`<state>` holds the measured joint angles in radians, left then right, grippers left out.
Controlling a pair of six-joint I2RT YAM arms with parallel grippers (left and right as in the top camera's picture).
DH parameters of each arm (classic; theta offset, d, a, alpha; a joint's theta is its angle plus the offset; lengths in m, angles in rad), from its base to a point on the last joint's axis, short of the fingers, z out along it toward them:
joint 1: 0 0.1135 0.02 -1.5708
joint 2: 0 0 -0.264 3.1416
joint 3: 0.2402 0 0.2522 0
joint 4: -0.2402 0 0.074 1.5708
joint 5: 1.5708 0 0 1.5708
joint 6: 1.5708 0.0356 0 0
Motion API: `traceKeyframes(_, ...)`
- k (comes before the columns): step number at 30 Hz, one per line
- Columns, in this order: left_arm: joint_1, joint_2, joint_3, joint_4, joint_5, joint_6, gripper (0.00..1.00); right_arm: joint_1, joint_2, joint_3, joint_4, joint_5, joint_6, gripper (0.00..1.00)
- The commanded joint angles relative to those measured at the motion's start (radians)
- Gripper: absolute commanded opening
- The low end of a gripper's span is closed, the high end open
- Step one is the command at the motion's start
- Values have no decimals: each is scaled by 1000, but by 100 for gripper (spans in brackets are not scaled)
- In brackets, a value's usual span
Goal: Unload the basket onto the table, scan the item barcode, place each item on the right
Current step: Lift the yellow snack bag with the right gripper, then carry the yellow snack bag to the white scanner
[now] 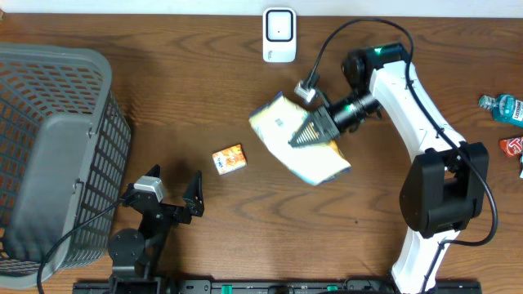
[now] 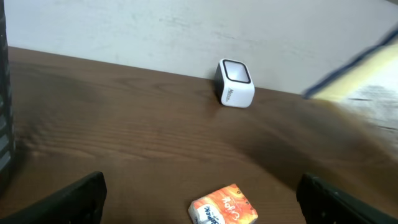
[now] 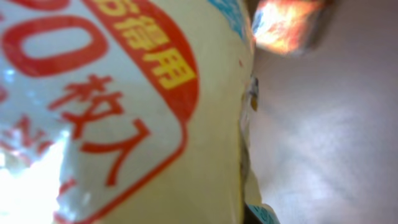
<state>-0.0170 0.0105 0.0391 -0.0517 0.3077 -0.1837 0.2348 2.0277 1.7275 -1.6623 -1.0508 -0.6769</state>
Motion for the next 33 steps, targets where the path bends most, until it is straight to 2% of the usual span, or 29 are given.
traceKeyframes(1, -4, -5, -18, -29, 5, -2, 98, -5, -11, -52, -40, -115, -354, 1)
traceKeyframes(15, -4, -5, -18, -29, 5, -2, 98, -6, -14, -372, -40, -177, -303, 1)
traceKeyframes(25, -4, -5, -18, -29, 5, -2, 98, -6, -54, -397, -40, -161, -203, 1)
traceKeyframes(33, -4, -5, -18, -29, 5, -2, 98, -5, -269, -397, -40, -82, -105, 1)
